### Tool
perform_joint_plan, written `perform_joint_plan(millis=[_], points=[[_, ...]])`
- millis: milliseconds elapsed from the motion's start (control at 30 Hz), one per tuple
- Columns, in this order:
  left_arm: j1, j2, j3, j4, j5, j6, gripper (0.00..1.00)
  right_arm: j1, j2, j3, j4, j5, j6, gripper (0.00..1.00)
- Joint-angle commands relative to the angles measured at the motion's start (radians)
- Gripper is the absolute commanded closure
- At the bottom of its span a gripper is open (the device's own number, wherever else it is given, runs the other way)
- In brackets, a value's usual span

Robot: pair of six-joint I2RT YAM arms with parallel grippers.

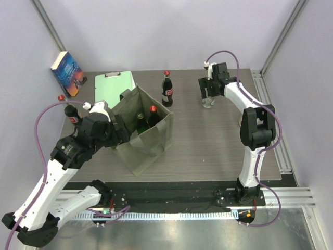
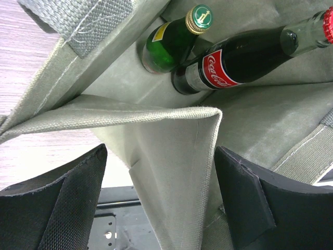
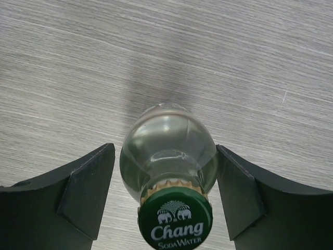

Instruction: Place the beverage into the canvas bag

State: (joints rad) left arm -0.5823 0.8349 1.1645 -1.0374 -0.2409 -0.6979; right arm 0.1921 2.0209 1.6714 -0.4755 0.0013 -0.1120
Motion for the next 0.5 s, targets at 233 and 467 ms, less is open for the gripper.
perform_joint_plan(millis=[233, 467], points=[[-0.004, 0.004, 0.032, 0.014, -0.023, 0.011, 0.16, -0.006, 0.012, 0.002, 0.035, -0.011, -0.026, 0.26], [-0.004, -0.002, 0.043, 0.019, -0.023, 0.017, 0.16, -0.005, -0.031, -0.006, 0.034, -0.006, -0.005, 0.64]])
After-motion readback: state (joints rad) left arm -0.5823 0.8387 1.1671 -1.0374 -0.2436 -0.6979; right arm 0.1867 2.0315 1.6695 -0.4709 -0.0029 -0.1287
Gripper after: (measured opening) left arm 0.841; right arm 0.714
